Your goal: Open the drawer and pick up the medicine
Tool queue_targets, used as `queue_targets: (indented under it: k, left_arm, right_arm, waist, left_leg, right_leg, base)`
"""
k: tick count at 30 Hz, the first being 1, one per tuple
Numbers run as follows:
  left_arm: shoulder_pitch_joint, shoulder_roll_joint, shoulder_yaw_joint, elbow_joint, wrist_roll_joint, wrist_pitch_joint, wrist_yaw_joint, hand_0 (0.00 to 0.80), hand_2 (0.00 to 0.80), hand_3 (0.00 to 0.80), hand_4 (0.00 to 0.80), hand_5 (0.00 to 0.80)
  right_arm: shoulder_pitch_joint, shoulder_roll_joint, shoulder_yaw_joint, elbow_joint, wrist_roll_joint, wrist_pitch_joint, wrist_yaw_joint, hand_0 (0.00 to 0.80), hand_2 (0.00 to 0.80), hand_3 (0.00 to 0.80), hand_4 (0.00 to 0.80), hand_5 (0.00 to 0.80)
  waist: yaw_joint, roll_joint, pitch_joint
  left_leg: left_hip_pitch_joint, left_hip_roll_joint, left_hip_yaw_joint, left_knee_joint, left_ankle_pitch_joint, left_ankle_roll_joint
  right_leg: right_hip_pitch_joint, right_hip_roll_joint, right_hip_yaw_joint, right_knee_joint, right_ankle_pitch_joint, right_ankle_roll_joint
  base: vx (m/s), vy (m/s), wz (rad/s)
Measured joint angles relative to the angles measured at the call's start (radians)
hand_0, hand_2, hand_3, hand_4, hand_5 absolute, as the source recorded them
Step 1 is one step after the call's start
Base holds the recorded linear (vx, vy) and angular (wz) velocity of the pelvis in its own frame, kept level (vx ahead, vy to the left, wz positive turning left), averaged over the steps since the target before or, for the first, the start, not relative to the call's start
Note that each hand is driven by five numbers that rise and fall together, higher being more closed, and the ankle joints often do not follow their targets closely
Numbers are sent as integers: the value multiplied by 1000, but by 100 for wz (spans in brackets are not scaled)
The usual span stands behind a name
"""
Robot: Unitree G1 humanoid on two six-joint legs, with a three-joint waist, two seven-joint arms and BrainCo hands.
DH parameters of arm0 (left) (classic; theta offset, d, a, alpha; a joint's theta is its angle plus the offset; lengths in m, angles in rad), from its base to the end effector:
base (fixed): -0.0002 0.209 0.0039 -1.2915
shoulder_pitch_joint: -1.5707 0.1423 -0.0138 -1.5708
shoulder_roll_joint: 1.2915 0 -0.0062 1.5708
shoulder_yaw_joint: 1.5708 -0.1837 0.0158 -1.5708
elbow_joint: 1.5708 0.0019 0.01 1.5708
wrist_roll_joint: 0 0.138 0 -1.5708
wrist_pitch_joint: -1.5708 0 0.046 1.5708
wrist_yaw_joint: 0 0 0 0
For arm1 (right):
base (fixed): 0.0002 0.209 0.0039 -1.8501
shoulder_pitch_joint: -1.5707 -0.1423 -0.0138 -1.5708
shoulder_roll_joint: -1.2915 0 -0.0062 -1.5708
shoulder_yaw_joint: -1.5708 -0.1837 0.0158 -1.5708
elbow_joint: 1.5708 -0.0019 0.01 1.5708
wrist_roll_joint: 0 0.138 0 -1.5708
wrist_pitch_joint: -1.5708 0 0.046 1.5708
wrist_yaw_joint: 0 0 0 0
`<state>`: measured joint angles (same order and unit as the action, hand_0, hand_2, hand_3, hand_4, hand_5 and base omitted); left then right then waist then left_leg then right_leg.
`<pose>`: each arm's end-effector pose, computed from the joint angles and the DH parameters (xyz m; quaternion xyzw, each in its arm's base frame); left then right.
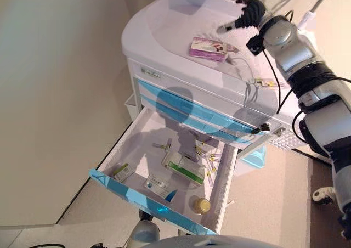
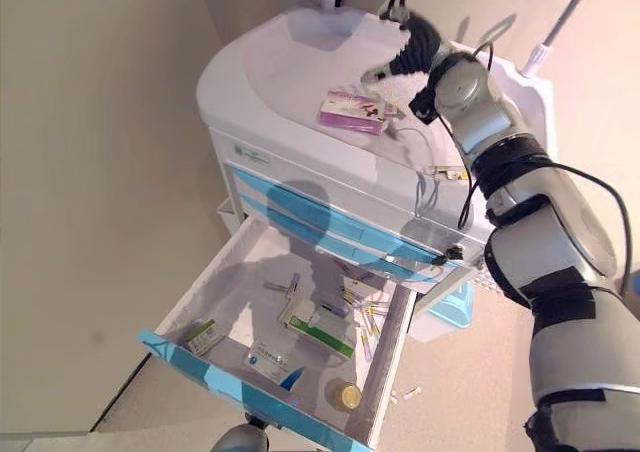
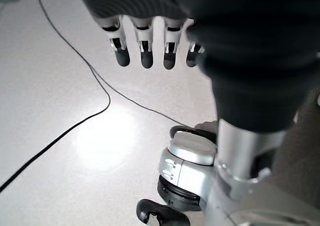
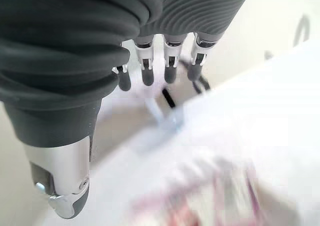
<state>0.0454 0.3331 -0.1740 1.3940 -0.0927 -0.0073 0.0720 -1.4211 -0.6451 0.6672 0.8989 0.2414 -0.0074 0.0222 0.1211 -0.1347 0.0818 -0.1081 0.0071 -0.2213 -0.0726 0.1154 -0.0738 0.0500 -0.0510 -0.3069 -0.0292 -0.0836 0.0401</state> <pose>0.0250 0.2621 -0.1123 0.1682 0.6480 0.0974 0.7364 0.3644 -0.1780 0.3062 -0.3830 -0.1827 0.0305 0.9050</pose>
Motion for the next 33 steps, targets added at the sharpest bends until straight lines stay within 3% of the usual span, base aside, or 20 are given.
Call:
queue_targets:
  k: [8, 14, 19, 21, 25, 27, 29, 31, 33]
  left_arm:
    - [10, -1, 13, -2, 2, -1, 1, 0, 0, 0, 0, 0]
    - [29, -4, 30, -3, 40, -1, 2, 0, 0, 0, 0, 0]
    - [35, -17, 32, -5, 41, -2, 2, 0, 0, 0, 0, 0]
    - [52, -29, 50, -28, 64, -3, 2, 0, 0, 0, 0, 0]
    - [77, -56, 50, -46, 92, -2, 5, 0, 0, 0, 0, 0]
    - [87, -62, 52, -57, 121, -1, 9, 0, 0, 0, 0, 0]
    - [96, -72, 66, -67, 125, -2, 9, 0, 0, 0, 0, 0]
    - [89, -85, 85, -72, 140, -3, 10, 0, 0, 0, 0, 0]
    - [96, -96, 99, -68, 153, -4, 11, 0, 0, 0, 0, 0]
  right_arm:
    - [91, -144, -123, -223, 177, -64, -39, 0, 0, 0, 0, 0]
    - [239, -226, -267, -240, 223, -94, -89, 0, 0, 0, 0, 0]
    - [376, -239, -332, -258, 220, -95, -119, 0, 0, 0, 0, 0]
    - [547, -186, -508, -355, 181, -110, -154, 0, 0, 0, 0, 0]
    - [769, -133, -590, -402, 114, -110, -213, 0, 0, 0, 0, 0]
    - [922, -27, -711, -450, 77, -126, -263, 0, 0, 0, 0, 0]
    - [1038, 32, -727, -474, 49, -123, -278, 0, 0, 0, 0, 0]
    - [1154, 71, -737, -513, 9, -124, -274, 0, 0, 0, 0, 0]
    - [1240, 135, -727, -520, -19, -122, -264, 0, 0, 0, 0, 0]
  waist:
    - [-32, -3, -1]
    - [-79, 4, -2]
    - [-87, 30, -16]
    - [-99, 40, -24]
    - [-112, 79, -26]
    - [-119, 92, -27]
    - [-128, 108, -23]
    - [-131, 128, -9]
    - [-136, 139, 2]
  left_leg:
    - [51, 7, 68, -13, -6, 9]
    - [75, 13, 119, -14, -11, 16]
    - [99, 19, 166, -14, -20, 21]
    - [114, 20, 199, -14, -24, 25]
    - [131, 16, 231, -14, -34, 32]
    - [146, 20, 259, -14, -41, 33]
    - [151, 21, 275, -15, -45, 34]
    - [150, 24, 309, -14, -47, 35]
    - [153, 23, 310, -14, -53, 36]
  right_leg:
    - [15, -4, 67, -2, 11, 3]
    - [16, -4, 113, -6, 30, 7]
    - [16, -1, 163, -6, 41, 8]
    - [17, -3, 191, -2, 45, 7]
    - [13, -7, 233, -1, 54, 14]
    - [14, -4, 260, 0, 56, 16]
    - [10, -4, 278, 1, 56, 20]
    - [-27, 1, 325, 21, 61, 21]
    - [-45, 3, 353, 35, 66, 21]
  base:
    - [-25, 35, -26]
    - [-18, 32, -26]
    - [-4, 40, -33]
    - [-5, 54, -29]
    - [1, 41, -35]
    - [-24, 55, -37]
    - [-40, 41, -35]
    - [-25, 37, -58]
    - [-9, 25, -51]
